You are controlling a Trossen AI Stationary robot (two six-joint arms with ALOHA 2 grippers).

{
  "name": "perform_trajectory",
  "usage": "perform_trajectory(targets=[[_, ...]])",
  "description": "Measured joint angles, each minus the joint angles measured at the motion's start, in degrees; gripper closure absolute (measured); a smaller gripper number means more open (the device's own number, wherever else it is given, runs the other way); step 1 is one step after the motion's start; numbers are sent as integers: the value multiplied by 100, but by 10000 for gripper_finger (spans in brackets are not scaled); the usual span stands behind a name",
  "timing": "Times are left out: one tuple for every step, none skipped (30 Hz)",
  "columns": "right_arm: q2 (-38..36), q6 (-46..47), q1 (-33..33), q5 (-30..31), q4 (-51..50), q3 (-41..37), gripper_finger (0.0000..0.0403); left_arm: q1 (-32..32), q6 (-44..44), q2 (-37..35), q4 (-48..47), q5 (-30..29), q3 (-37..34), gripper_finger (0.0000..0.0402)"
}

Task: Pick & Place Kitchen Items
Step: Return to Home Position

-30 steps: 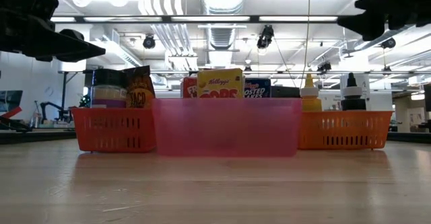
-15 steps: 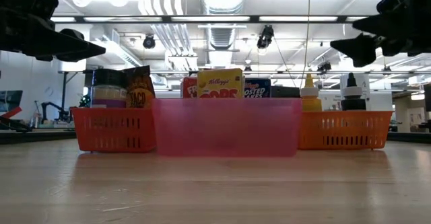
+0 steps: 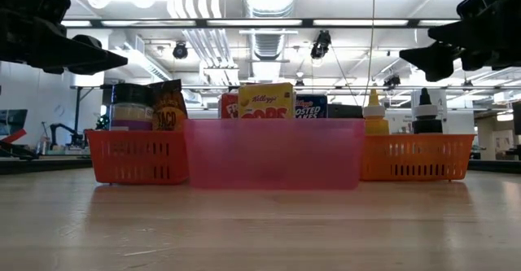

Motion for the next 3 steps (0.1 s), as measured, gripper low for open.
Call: perform_trajectory(targets=[[3, 4, -2, 0, -5, 0, 39, -1, 0, 0, 0, 0, 0, 109], [6, 8, -2, 0, -5, 0, 39, -1, -1, 0, 0, 0, 0, 110], [4, 2, -2, 0, -4, 0, 39, -1, 0, 0, 0, 0, 0, 110]])
